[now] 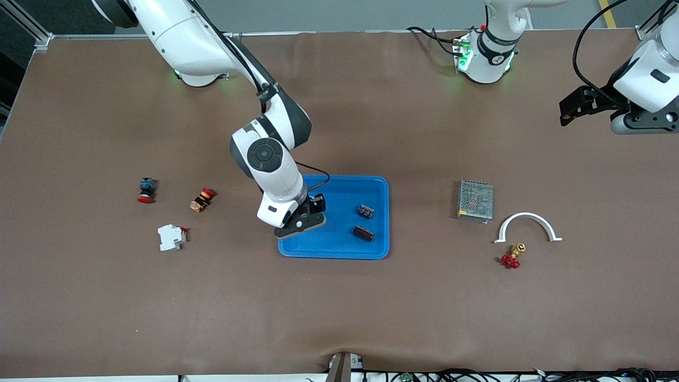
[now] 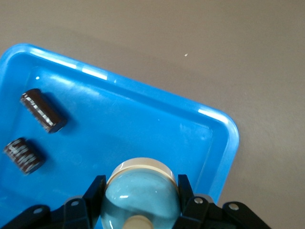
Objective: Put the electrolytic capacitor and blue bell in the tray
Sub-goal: 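Lower the bell into the tray and open the right gripper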
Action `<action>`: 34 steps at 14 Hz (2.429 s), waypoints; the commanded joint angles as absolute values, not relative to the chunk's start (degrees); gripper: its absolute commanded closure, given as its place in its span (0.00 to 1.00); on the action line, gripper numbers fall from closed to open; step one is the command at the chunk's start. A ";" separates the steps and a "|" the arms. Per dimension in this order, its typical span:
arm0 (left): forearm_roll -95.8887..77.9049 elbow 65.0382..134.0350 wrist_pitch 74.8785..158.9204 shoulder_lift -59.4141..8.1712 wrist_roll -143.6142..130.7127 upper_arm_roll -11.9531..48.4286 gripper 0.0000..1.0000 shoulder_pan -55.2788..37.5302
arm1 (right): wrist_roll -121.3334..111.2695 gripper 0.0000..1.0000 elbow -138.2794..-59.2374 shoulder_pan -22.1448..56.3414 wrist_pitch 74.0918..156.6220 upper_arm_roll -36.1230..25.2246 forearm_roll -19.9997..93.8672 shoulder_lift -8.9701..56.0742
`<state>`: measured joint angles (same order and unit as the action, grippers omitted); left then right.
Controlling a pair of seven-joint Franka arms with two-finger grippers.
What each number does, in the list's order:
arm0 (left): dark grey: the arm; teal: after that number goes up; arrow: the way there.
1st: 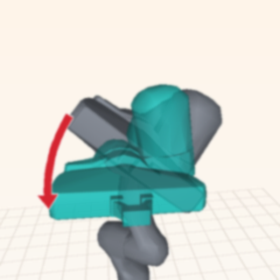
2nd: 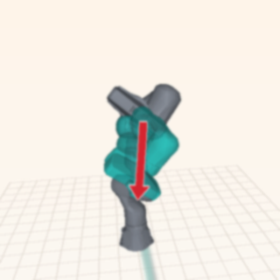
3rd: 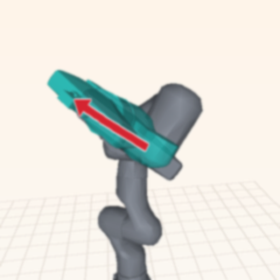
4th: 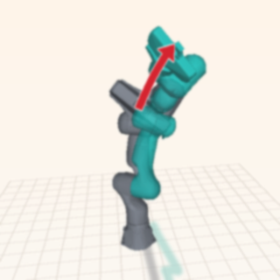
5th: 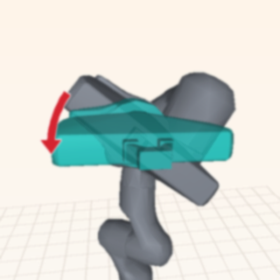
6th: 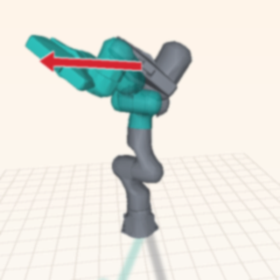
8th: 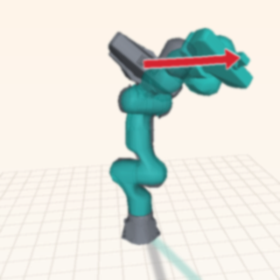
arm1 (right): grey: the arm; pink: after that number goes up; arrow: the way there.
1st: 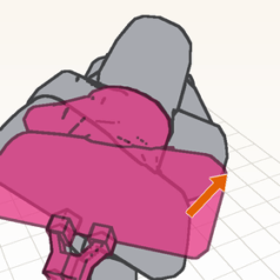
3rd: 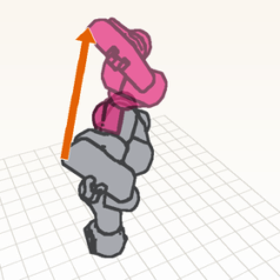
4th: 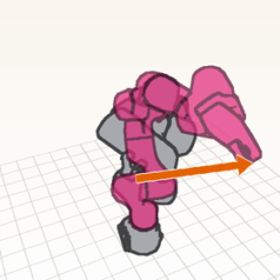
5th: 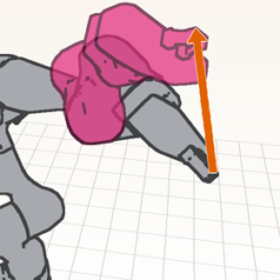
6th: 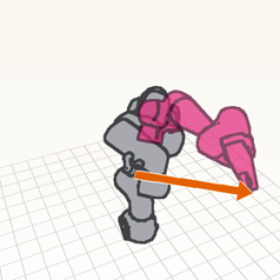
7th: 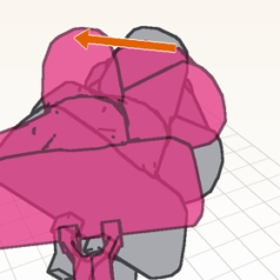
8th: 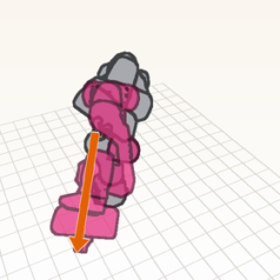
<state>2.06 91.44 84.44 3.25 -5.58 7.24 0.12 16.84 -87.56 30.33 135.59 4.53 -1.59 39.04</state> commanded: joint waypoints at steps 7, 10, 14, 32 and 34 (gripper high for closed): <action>1.85 91.23 84.20 4.39 -4.75 6.59 0.00 1.23 | 17.84 0.68 -85.69 29.88 140.89 3.96 -5.88 44.82; 1.76 91.14 84.37 5.27 -4.83 6.68 0.00 1.85 | 17.84 0.68 -85.69 30.23 140.89 3.78 -6.24 45.44; 1.41 91.23 85.25 4.75 -4.83 6.85 0.00 1.67 | 17.84 0.68 -85.78 30.76 142.03 3.78 -6.50 46.76; 0.18 90.00 85.25 4.57 -10.11 6.94 0.00 1.67 | 18.02 0.00 -85.87 31.02 141.34 3.95 -6.59 45.80; 0.26 90.17 85.25 4.57 -10.19 7.03 0.00 1.58 | 18.54 0.00 -85.87 31.03 134.95 4.48 -6.50 42.64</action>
